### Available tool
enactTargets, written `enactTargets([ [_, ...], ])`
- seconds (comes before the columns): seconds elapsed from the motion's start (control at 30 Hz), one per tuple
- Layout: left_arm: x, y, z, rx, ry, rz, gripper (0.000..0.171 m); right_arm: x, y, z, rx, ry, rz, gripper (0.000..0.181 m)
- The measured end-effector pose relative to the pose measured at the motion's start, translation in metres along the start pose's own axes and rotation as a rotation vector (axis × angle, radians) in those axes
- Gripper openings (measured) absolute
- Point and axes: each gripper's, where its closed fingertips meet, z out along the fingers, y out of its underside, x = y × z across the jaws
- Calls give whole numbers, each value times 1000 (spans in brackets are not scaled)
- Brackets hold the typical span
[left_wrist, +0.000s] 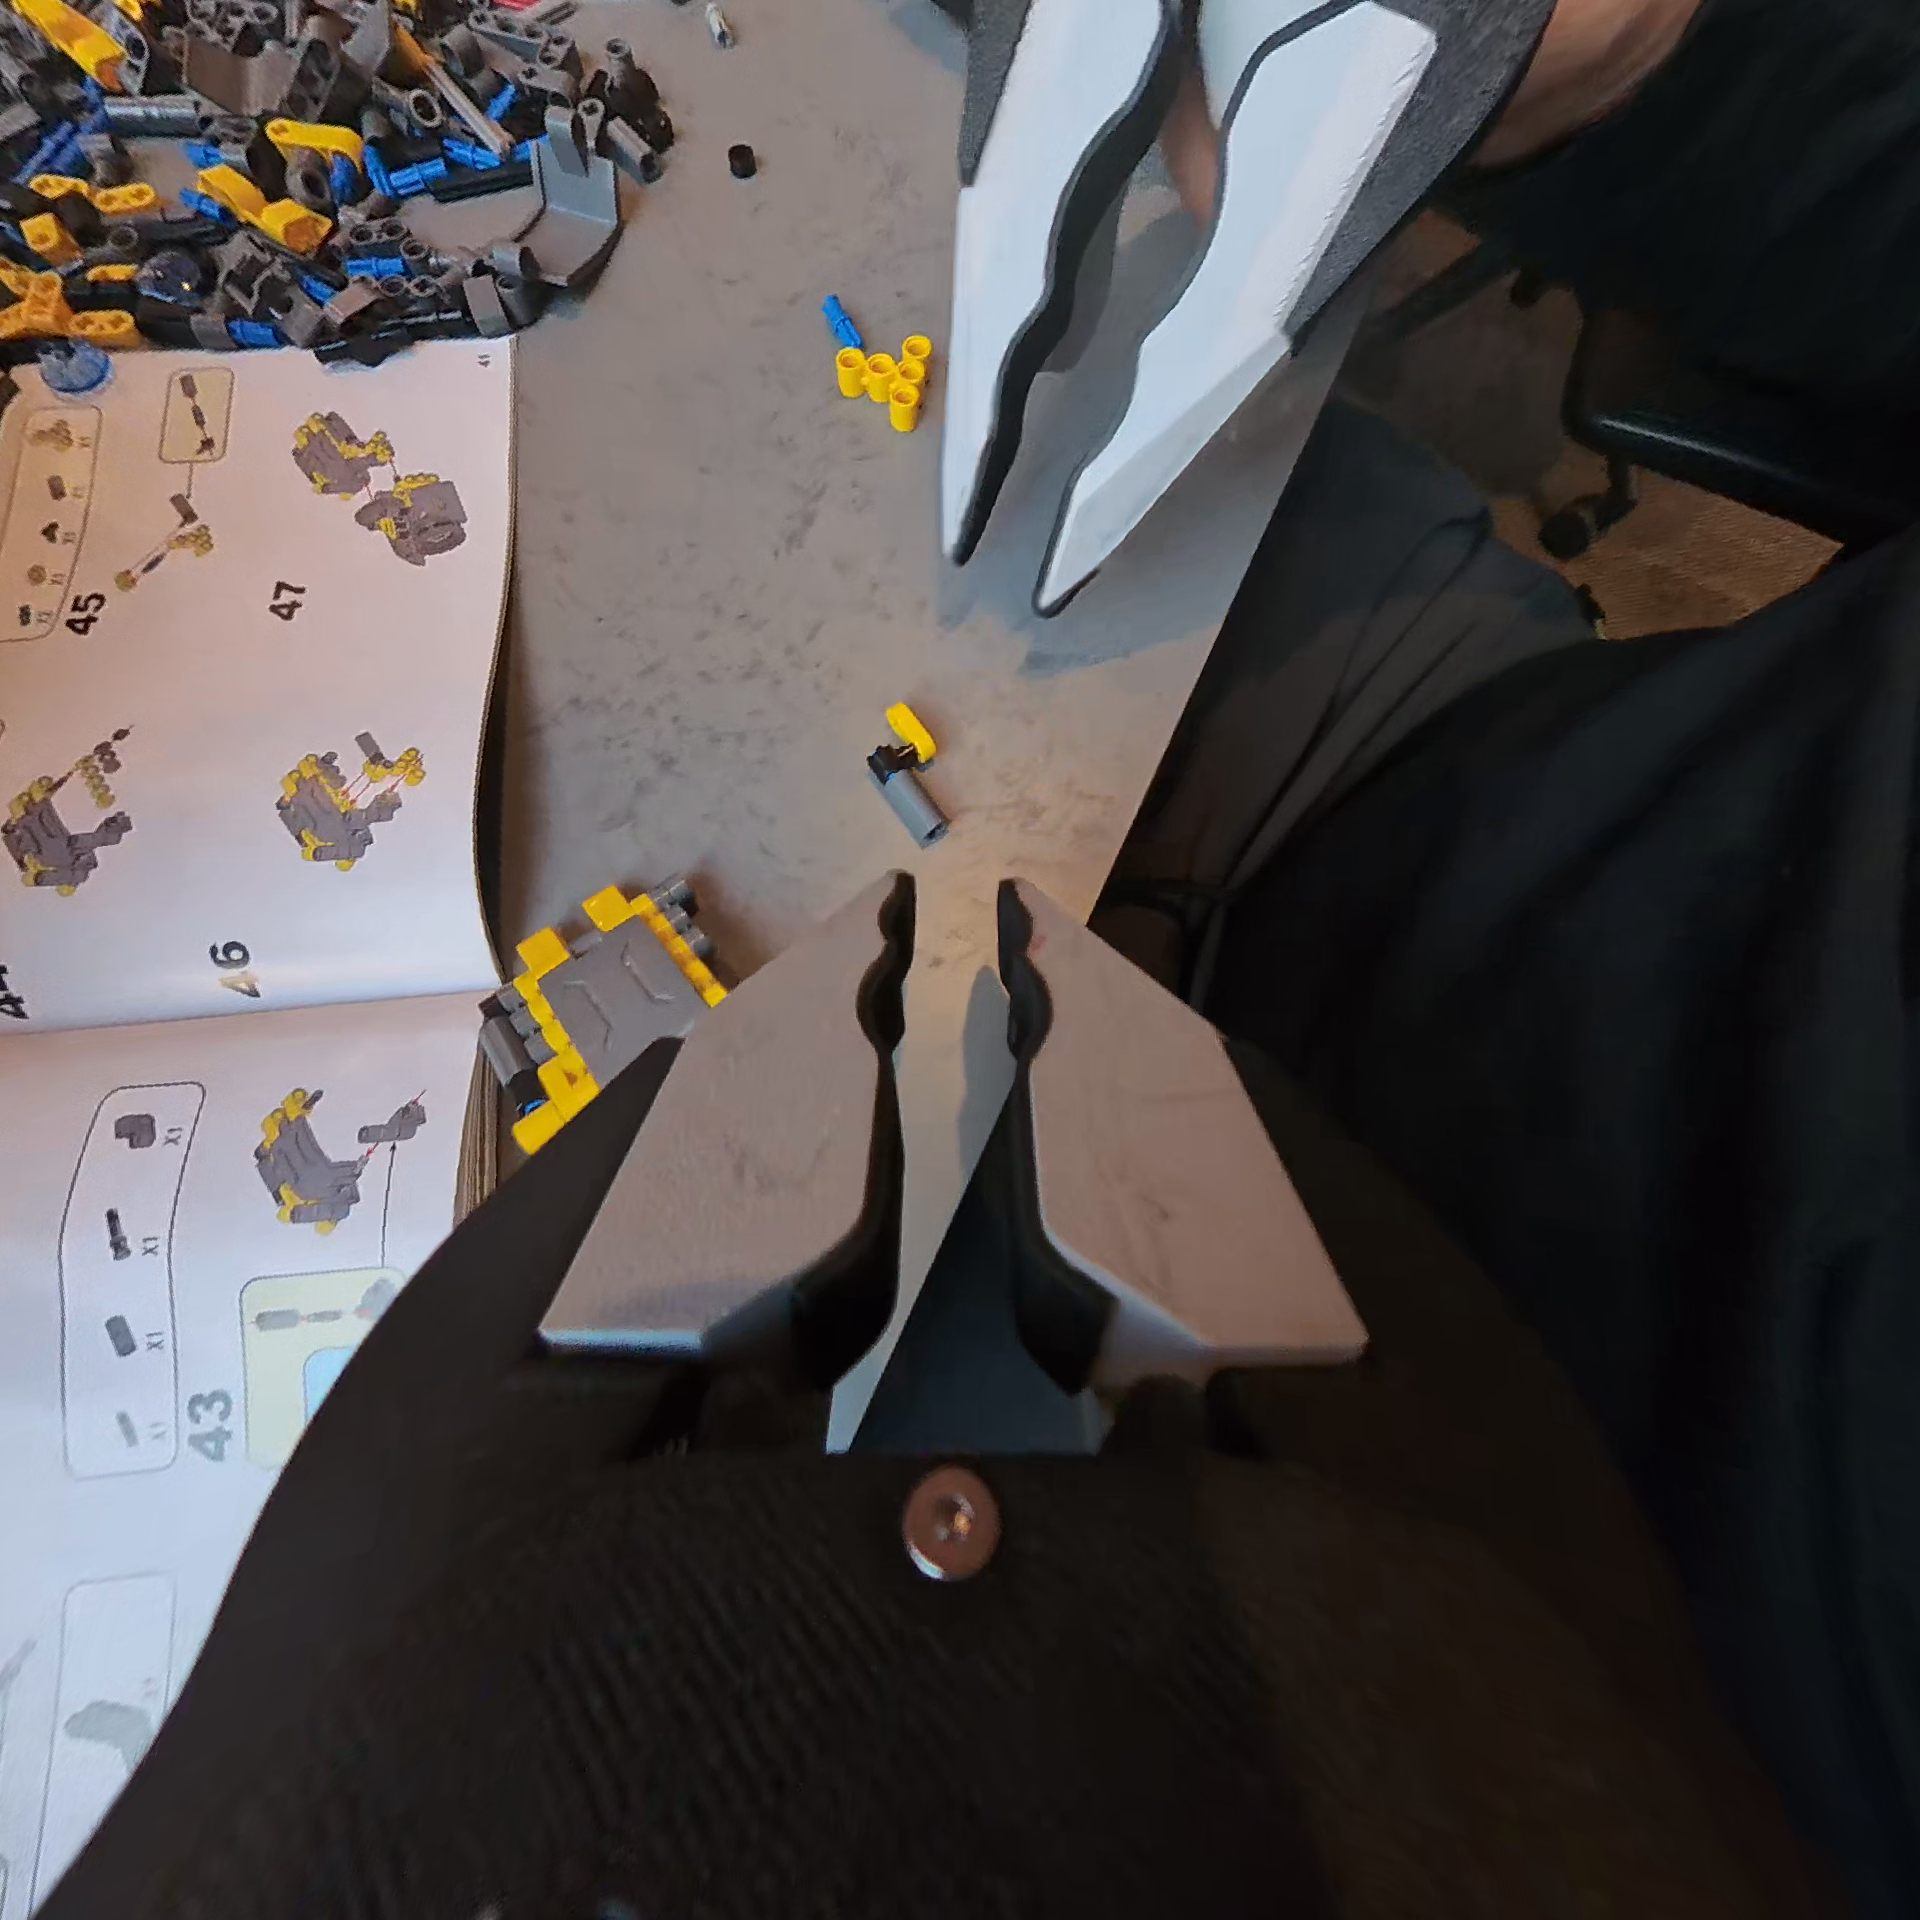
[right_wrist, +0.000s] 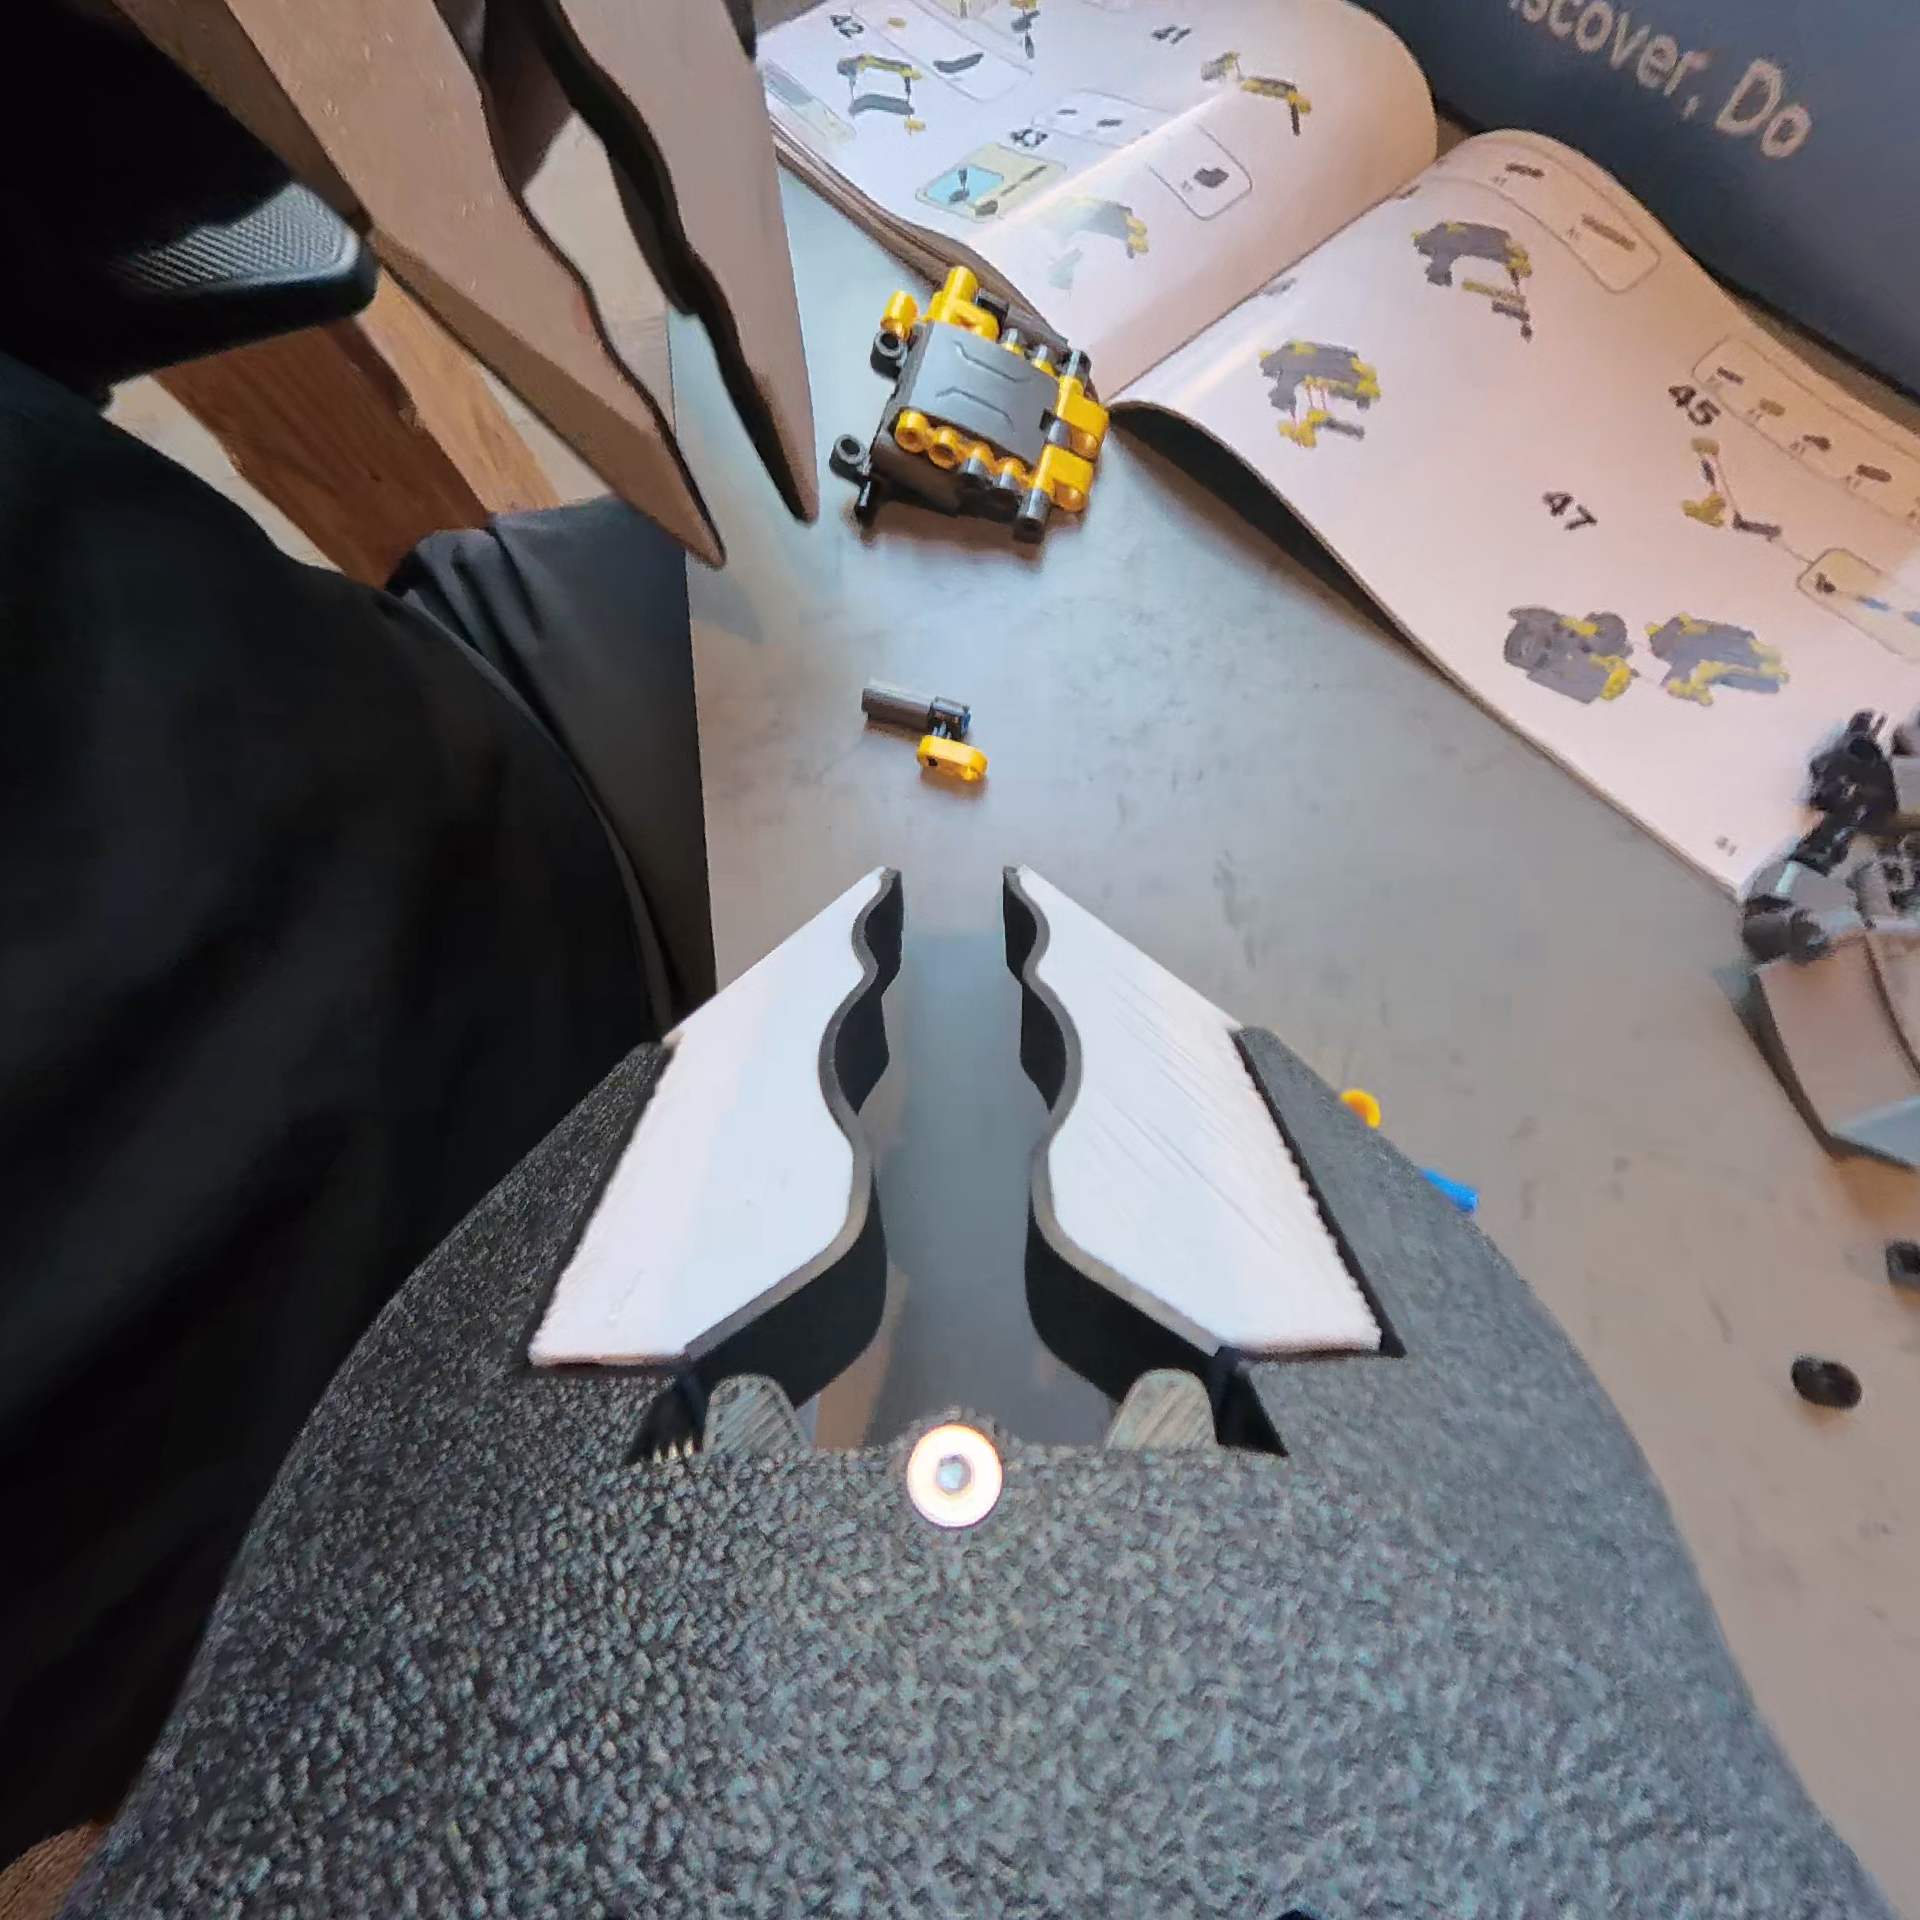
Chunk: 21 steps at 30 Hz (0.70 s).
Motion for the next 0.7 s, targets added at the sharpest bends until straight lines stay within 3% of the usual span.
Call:
enactTargets([
  [0.17, 25, -8, 8, 86, 42, 18, 14, 2, -9, 8, 36, 50, -40, 18],
  [0.4, 59, -4, 23, 213, 107, 65, 17, 20, -21, -9, 167, 142, 28, 20],
  [0.53, 80, 6, 37, 188, 189, 112, 21, 33, -24, -23, 220, 288, 30, 19],
  [0.7, 88, 8, 47, 169, 237, 174, 22, 47, -4, -41, 178, 451, 127, 17],
])
